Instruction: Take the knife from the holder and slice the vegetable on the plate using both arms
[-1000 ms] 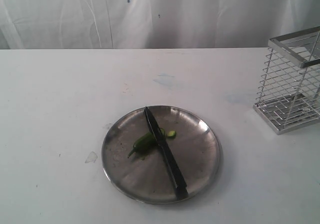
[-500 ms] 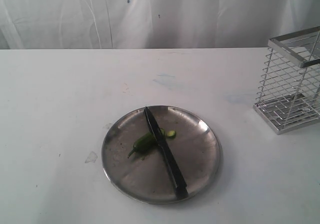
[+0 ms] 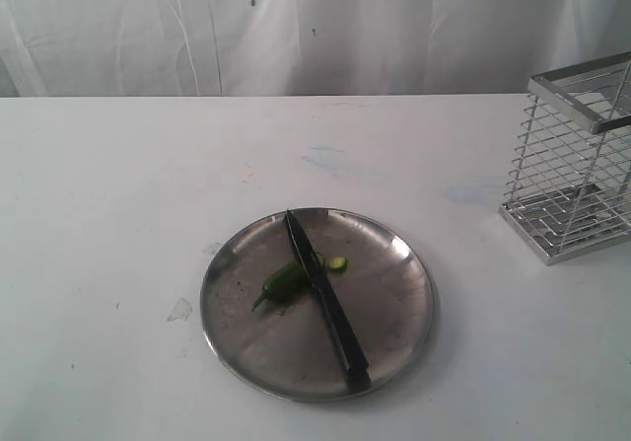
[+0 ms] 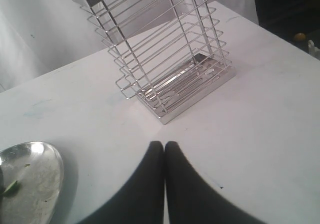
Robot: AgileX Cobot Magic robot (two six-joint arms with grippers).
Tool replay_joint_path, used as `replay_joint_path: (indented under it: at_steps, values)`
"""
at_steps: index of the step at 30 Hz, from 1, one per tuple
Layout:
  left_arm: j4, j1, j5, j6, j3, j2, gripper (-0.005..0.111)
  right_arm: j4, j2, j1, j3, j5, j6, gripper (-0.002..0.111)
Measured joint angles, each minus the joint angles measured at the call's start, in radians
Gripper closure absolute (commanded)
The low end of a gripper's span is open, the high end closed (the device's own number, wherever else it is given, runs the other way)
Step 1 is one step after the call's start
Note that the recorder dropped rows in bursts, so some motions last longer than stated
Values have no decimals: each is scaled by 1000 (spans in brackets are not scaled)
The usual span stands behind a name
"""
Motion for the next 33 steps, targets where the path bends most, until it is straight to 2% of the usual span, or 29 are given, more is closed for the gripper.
replay_joint_path:
  at_steps: [8,11,27,33]
  values:
    - [-20,-82,31,34,1,-17,89,0,0,0,0,0,0,108]
    - [-22,-83,31,59,1,-17,85,0,0,0,0,0,0,108]
    - [-22,-83,32,80,1,-17,84,0,0,0,0,0,0,108]
    - [-22,-31,32,80,1,-17,84,0,0,0,0,0,0,108]
